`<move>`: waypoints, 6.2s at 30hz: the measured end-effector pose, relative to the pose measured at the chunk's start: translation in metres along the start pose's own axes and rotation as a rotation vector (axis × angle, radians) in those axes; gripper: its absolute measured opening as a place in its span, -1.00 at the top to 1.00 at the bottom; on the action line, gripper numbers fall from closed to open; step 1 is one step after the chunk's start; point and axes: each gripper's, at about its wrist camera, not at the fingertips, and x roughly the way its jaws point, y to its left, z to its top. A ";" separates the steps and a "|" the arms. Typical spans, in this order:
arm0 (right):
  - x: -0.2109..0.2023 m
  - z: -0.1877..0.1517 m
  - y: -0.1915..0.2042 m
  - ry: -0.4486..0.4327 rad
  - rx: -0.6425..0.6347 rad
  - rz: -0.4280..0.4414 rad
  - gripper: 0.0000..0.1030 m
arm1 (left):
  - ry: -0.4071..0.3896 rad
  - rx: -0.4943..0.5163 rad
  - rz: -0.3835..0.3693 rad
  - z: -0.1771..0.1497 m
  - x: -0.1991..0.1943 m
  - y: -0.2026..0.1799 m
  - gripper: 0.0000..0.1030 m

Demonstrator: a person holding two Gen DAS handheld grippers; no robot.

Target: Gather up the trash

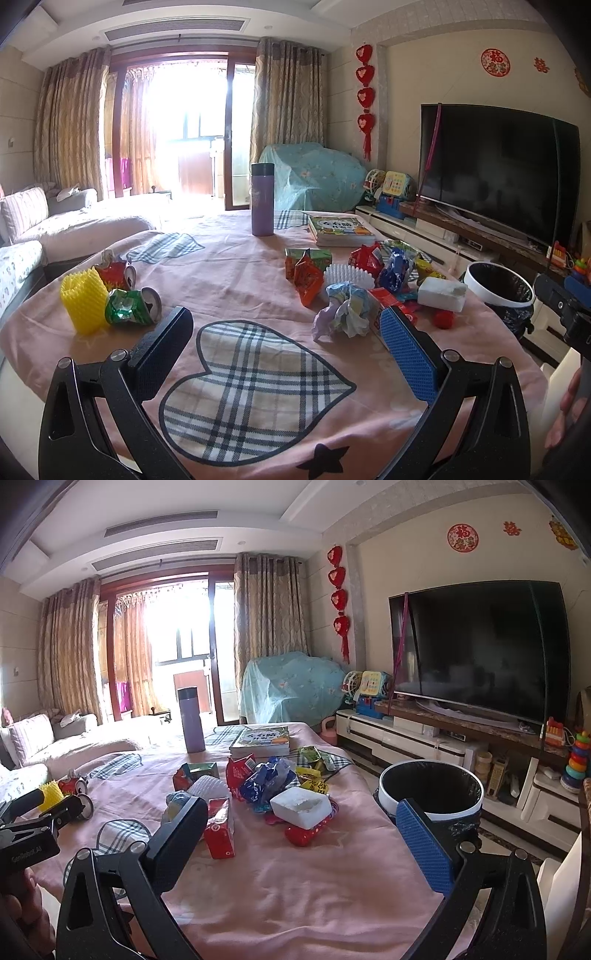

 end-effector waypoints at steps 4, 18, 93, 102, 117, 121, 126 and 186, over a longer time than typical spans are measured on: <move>0.002 0.000 0.000 0.004 0.003 0.005 -0.99 | 0.002 0.001 0.000 0.000 0.001 0.000 -1.00; 0.004 -0.003 0.003 -0.003 -0.013 0.012 -0.99 | 0.007 -0.001 -0.002 -0.002 0.002 0.001 -1.00; 0.119 -0.019 0.007 0.397 0.120 0.389 0.34 | 0.398 0.054 -0.531 0.018 0.151 -0.042 0.76; 0.092 -0.007 -0.048 0.324 0.185 0.280 0.34 | 0.405 0.092 -0.609 0.030 0.149 -0.102 0.76; 0.078 0.000 -0.163 0.259 0.334 0.069 0.34 | 0.461 0.222 -0.699 0.038 0.161 -0.228 0.76; 0.086 0.001 -0.185 0.257 0.358 0.029 0.34 | 0.474 0.263 -0.695 0.040 0.170 -0.260 0.76; 0.101 0.003 -0.207 0.265 0.378 0.003 0.34 | 0.507 0.289 -0.689 0.042 0.189 -0.293 0.76; 0.108 -0.011 -0.091 0.296 0.311 0.142 -0.98 | 0.411 0.057 -0.415 0.007 0.147 -0.126 -0.57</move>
